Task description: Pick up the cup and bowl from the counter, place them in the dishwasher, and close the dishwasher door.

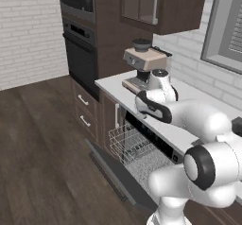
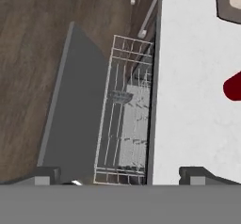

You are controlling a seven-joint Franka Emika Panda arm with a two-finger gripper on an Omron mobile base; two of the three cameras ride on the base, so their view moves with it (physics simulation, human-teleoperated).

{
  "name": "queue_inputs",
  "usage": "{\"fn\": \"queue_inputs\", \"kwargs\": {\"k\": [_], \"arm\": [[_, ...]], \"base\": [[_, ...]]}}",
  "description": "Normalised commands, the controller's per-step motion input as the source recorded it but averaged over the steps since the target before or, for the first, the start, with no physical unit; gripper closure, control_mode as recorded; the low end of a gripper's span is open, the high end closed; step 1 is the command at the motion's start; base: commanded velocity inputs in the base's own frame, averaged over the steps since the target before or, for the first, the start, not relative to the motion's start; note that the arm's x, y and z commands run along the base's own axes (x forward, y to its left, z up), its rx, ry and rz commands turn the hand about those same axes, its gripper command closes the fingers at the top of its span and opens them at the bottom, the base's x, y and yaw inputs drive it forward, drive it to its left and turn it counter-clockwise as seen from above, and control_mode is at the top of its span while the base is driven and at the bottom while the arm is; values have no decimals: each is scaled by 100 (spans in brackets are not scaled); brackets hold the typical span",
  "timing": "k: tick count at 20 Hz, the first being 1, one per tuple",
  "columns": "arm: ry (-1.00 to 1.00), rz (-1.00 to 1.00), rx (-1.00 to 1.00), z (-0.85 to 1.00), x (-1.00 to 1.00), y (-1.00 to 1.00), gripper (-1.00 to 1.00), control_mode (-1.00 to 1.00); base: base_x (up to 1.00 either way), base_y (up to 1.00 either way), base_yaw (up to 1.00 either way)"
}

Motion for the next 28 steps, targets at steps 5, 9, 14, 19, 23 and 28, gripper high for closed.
{"fn": "queue_inputs", "kwargs": {"k": [5, 9, 14, 19, 23, 28], "arm": [[7, -1, 0, 0, 26, -52, -100, -100], [3, 0, 0, 0, 31, -55, -100, -100], [6, 0, 0, 0, 36, -39, -100, -100], [3, 0, 0, 0, 46, -36, -100, -100], [0, 0, 0, 0, 55, -39, -100, -100], [0, 0, 0, -9, 46, -21, -100, -100]], "base": [[0, 0, 0], [0, 0, 0], [0, 0, 0], [0, 0, 0], [0, 0, 0], [0, 0, 0]]}}
